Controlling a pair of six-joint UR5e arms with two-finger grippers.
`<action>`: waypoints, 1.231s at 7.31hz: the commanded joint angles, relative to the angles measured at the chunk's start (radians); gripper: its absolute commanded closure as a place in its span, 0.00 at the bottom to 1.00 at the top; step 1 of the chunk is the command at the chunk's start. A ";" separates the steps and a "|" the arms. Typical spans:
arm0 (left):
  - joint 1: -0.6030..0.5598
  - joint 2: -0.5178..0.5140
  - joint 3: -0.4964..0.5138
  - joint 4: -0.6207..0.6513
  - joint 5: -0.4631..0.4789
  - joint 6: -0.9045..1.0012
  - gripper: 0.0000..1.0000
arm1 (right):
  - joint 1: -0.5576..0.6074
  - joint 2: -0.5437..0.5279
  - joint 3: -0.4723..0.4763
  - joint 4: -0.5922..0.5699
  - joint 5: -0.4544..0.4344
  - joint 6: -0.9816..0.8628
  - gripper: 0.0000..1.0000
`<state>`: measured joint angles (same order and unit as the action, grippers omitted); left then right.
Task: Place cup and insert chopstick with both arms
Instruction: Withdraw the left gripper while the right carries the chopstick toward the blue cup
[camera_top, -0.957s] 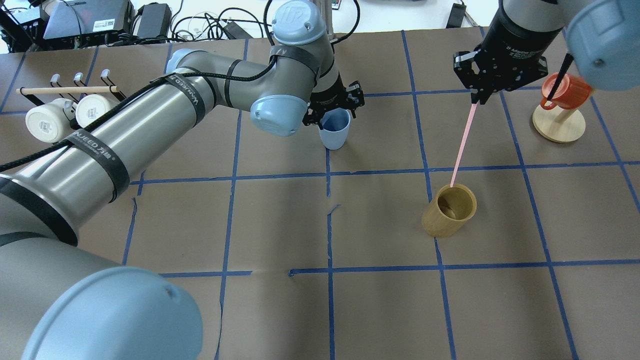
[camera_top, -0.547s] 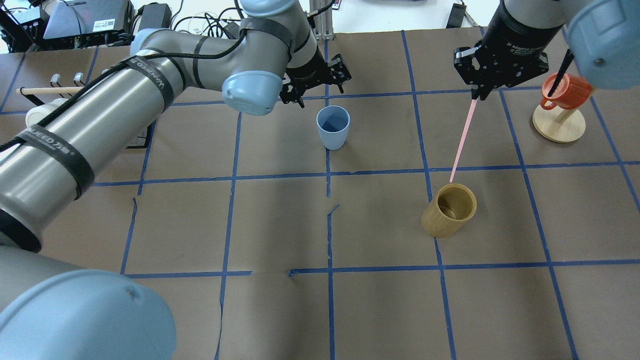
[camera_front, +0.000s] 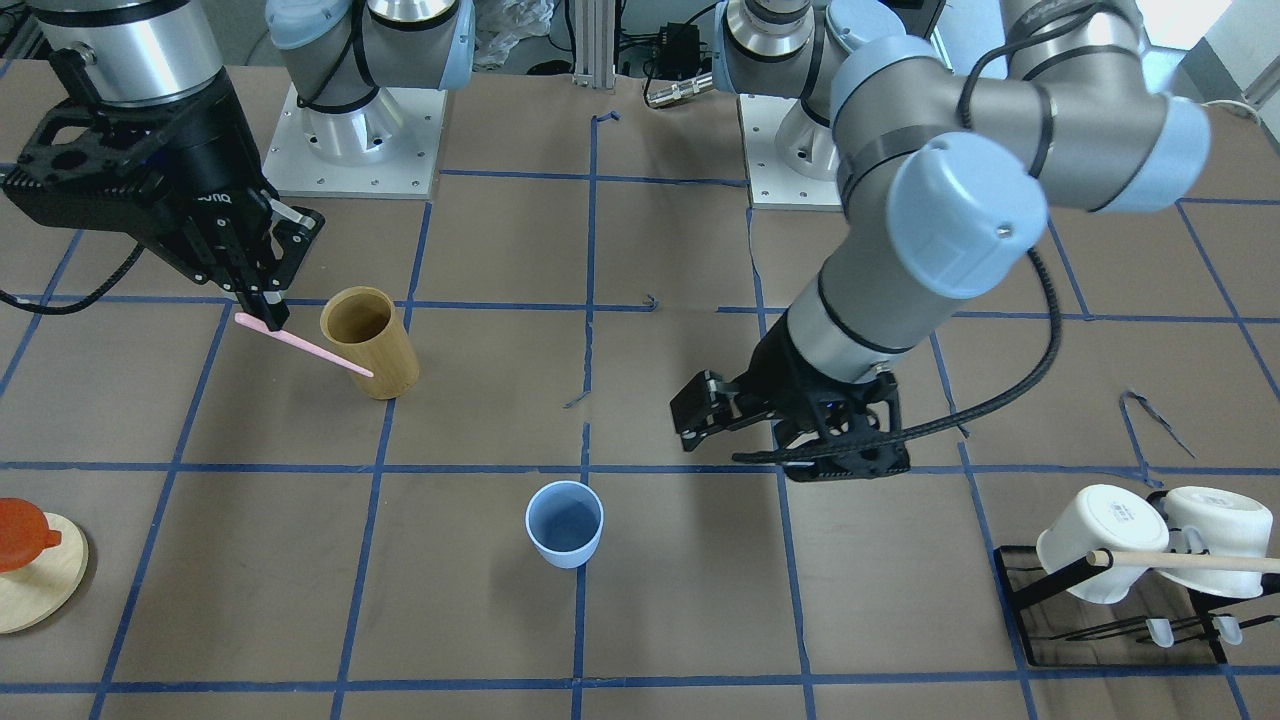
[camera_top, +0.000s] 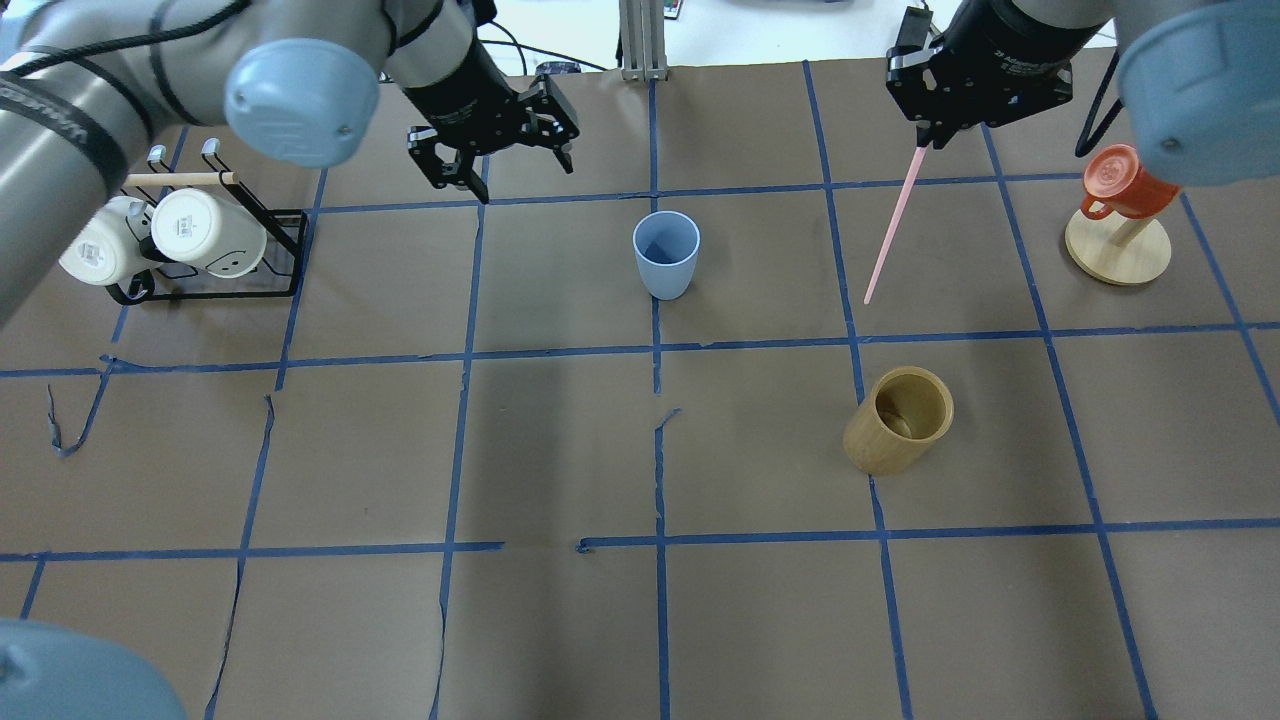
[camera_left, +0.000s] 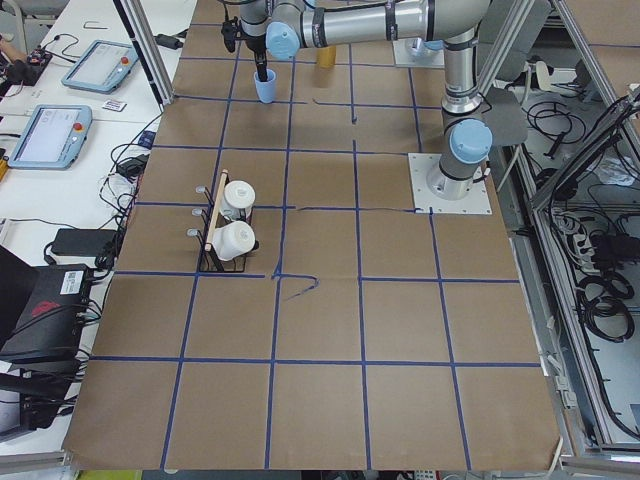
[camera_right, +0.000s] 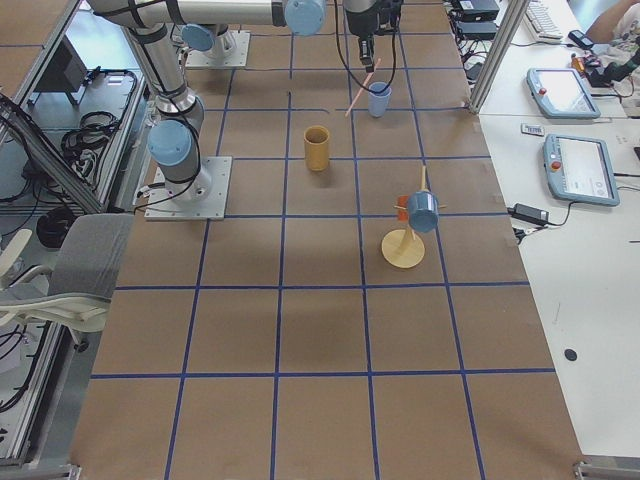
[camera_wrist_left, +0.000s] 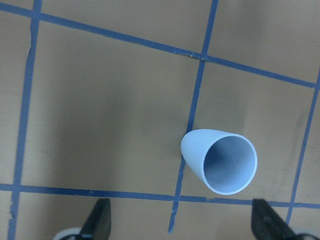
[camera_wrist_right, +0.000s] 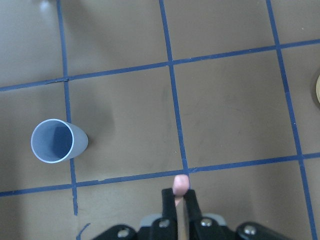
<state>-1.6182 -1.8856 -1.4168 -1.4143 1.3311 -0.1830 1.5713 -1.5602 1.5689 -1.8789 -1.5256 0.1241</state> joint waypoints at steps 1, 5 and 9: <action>0.131 0.115 -0.023 -0.325 0.096 0.237 0.00 | 0.094 0.034 0.003 -0.153 -0.007 0.040 1.00; 0.201 0.252 -0.260 -0.134 0.149 0.361 0.00 | 0.280 0.156 0.005 -0.431 -0.071 0.091 1.00; 0.204 0.230 -0.156 -0.215 0.234 0.295 0.00 | 0.294 0.219 0.020 -0.538 -0.087 0.088 1.00</action>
<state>-1.4093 -1.6554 -1.5865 -1.6167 1.5690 0.1561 1.8638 -1.3651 1.5800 -2.3749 -1.6111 0.2123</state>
